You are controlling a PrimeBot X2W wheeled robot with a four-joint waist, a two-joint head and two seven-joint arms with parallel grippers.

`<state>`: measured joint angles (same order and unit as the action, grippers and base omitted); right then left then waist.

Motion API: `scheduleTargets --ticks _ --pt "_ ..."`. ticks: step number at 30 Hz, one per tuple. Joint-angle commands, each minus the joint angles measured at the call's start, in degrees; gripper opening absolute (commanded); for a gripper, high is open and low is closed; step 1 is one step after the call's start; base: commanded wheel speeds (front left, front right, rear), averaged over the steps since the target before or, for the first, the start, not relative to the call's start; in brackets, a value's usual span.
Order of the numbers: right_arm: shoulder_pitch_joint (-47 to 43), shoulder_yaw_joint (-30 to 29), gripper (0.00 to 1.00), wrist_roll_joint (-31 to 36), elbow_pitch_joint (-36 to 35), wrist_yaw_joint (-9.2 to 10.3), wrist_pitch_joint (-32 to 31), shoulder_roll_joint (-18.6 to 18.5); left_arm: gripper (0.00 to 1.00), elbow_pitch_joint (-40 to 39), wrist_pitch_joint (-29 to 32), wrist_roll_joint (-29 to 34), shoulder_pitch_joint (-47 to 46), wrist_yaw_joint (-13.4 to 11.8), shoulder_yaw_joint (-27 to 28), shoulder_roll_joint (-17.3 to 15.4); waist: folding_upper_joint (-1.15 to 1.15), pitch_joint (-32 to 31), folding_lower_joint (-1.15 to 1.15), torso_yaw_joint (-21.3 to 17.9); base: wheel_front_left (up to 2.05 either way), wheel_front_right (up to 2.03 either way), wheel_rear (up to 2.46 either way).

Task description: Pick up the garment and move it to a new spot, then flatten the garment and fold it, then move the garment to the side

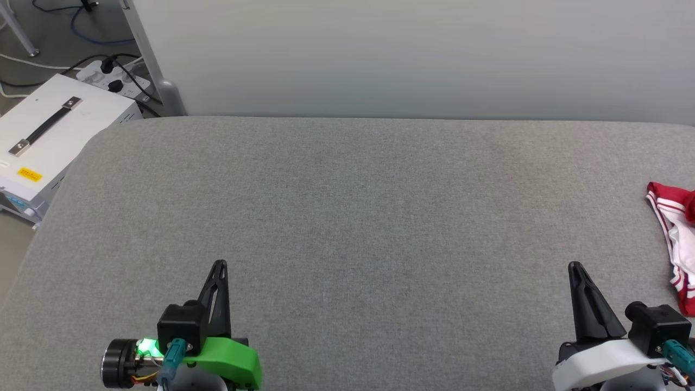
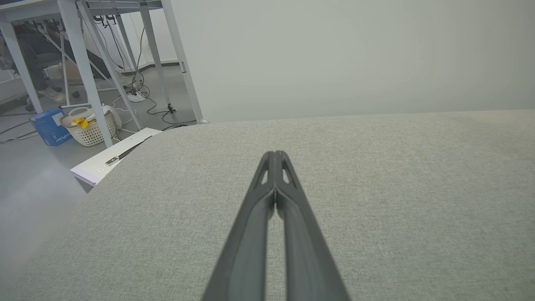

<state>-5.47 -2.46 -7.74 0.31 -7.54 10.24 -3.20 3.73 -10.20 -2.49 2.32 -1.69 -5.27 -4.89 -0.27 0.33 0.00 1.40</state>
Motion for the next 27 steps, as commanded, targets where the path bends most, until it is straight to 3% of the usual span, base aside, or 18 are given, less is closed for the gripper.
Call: scheduleTargets --ticks 1,27 --pt "1.16 0.16 0.0 0.76 -0.06 0.02 -0.4 0.09 0.0 -0.27 0.33 0.39 -0.65 0.29 0.26 0.48 0.09 0.0 0.0 -0.02 0.0 0.0 0.0" --pt "2.55 0.9 0.0 3.01 -0.14 0.03 -3.58 0.17 0.0 -1.38 3.52 1.07 -1.19 0.74 1.87 0.98 0.15 -0.11 0.0 -0.46 0.0 0.0 0.0"
